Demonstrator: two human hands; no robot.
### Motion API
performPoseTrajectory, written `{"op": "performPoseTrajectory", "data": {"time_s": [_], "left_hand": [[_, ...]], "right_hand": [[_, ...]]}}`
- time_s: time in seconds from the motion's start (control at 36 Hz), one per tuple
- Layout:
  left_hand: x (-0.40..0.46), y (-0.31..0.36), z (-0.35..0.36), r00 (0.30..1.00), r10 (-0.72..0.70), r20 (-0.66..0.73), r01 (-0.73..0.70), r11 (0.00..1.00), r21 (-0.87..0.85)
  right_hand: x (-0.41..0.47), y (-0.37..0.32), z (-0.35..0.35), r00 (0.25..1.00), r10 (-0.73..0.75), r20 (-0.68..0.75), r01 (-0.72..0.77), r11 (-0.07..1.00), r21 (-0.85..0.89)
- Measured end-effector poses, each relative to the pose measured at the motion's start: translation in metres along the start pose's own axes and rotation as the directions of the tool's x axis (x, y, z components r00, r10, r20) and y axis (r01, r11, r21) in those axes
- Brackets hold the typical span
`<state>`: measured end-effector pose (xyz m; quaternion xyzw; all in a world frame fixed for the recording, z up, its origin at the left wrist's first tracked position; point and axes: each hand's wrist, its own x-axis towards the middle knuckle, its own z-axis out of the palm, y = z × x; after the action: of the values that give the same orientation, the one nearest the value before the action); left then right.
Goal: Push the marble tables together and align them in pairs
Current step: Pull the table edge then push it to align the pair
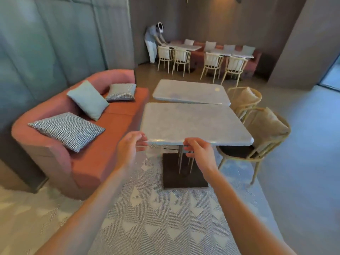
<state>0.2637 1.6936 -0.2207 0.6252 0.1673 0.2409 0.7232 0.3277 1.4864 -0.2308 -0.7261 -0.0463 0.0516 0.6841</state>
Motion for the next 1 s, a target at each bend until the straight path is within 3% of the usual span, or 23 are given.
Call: {"op": "performPoseTrajectory", "data": {"time_s": [0.14, 0.39, 0.58, 0.75, 0.86, 1.0], "left_hand": [[0.055, -0.044, 0.030, 0.996, -0.067, -0.062, 0.071, 0.995, 0.070], [0.130, -0.095, 0.063, 0.981, -0.108, -0.161, 0.134, 0.977, 0.163], [0.205, -0.123, 0.068, 0.954, -0.099, -0.283, 0.171, 0.954, 0.246], [0.264, -0.145, 0.064, 0.951, -0.071, -0.301, 0.176, 0.924, 0.339], [0.296, -0.169, 0.059, 0.960, -0.118, -0.254, 0.225, 0.864, 0.451], [0.373, -0.212, 0.049, 0.988, -0.145, -0.050, 0.140, 0.721, 0.679]], "right_hand": [[0.069, 0.021, -0.011, 0.997, 0.064, 0.052, -0.058, 0.992, -0.114], [0.200, 0.040, -0.019, 0.991, 0.106, 0.084, -0.093, 0.985, -0.145], [0.312, 0.068, 0.010, 0.974, 0.124, 0.188, -0.082, 0.973, -0.215], [0.372, 0.104, 0.051, 0.952, 0.133, 0.276, -0.031, 0.938, -0.345], [0.387, 0.132, 0.071, 0.941, 0.151, 0.302, 0.001, 0.893, -0.451], [0.422, 0.180, 0.112, 0.920, 0.283, 0.272, -0.070, 0.801, -0.594]]}}
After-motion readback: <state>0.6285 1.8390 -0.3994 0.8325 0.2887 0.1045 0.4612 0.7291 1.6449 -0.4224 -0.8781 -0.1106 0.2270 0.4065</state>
